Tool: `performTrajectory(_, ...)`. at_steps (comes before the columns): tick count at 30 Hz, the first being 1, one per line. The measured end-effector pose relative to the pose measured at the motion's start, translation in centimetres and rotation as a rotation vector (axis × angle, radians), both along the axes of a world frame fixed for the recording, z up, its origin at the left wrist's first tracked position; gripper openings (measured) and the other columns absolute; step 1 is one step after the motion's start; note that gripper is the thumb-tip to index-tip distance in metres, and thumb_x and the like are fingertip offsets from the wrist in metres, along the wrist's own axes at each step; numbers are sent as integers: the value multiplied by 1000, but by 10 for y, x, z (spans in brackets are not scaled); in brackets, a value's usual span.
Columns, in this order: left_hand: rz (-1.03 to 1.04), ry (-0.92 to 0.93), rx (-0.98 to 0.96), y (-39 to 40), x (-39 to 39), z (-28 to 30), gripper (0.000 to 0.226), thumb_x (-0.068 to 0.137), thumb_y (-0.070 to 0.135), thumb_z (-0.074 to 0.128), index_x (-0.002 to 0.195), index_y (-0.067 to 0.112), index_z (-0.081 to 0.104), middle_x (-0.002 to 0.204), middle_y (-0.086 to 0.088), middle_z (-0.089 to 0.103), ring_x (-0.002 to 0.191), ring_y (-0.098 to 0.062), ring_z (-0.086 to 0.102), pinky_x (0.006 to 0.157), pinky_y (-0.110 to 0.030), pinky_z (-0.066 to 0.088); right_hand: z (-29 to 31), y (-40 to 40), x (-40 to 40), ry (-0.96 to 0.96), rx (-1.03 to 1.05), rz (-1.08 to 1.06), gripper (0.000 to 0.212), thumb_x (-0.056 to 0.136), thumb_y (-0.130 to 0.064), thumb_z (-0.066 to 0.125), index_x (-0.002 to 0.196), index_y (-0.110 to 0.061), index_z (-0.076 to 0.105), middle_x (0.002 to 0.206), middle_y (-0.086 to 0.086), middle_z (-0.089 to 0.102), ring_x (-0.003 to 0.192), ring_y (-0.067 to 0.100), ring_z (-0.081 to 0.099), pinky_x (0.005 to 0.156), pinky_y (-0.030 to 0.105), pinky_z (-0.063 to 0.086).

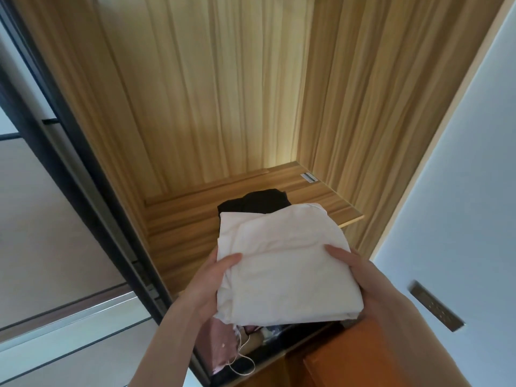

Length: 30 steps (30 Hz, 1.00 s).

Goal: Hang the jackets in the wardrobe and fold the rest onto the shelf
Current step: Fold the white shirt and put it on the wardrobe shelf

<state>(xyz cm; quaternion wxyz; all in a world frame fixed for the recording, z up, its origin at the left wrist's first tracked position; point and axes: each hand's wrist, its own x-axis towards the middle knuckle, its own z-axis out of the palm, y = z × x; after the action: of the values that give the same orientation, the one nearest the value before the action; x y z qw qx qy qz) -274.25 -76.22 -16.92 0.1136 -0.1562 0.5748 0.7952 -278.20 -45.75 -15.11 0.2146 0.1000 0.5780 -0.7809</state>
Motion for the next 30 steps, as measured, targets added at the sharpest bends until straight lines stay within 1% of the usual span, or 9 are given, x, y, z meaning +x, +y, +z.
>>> performTrajectory(3,33,20,20,-11,-22,2,48,91,28,78,136,34,60,116,-6,79,100,-29,77,70,-39,64,2,-15,-29,20,1,13,47,87,-35,80,131,-29,66,124,10,75,112,37,73,98,59,56)
performTrajectory(7,105,42,18,-19,-57,6,45,94,21,75,135,30,61,113,-6,79,98,-28,78,67,-37,64,5,-32,-74,75,11,26,43,90,-31,78,131,-31,66,122,8,76,107,32,75,85,50,63)
performTrajectory(11,202,63,-3,-23,-93,4,42,94,19,74,131,35,62,110,-3,80,96,-26,78,67,-37,63,4,-43,-120,86,35,46,47,89,-31,79,133,-31,65,122,7,76,109,35,74,94,60,58)
performTrajectory(17,322,43,-22,-24,-142,-10,46,90,24,79,128,45,64,113,0,79,105,-32,75,88,-53,61,-4,-51,-190,153,93,91,50,85,-35,83,132,-36,66,120,2,77,105,29,76,86,53,63)
performTrajectory(20,375,40,-21,-21,-164,-20,40,92,26,77,125,44,64,104,5,79,98,-25,77,73,-44,63,-11,-58,-223,195,166,98,51,78,-44,85,126,-38,69,118,-2,77,100,23,77,74,42,65)
performTrajectory(22,414,36,-16,-20,-177,-25,38,93,26,76,125,44,64,105,5,79,99,-24,75,70,-40,62,-15,-63,-244,235,208,120,54,73,-50,86,124,-43,69,117,-6,77,99,19,77,70,36,63)
performTrajectory(24,455,18,-29,-20,-190,-29,36,94,27,75,123,44,63,107,4,77,100,-24,72,66,-37,60,-22,-69,-266,265,267,123,57,74,-53,86,126,-48,65,119,-9,75,102,21,75,73,37,62)
performTrajectory(27,506,-4,-56,-23,-206,-40,35,96,25,72,119,48,59,115,4,69,104,-24,67,69,-37,54,-36,-78,-292,308,362,158,53,83,-49,81,131,-47,59,126,-11,65,109,20,67,75,37,58)
performTrajectory(30,531,0,-98,-27,-216,-55,41,98,24,70,129,46,57,117,7,67,105,-22,66,68,-35,54,-55,-83,-306,307,413,174,52,88,-41,79,135,-39,58,127,-5,66,108,24,67,85,45,60)
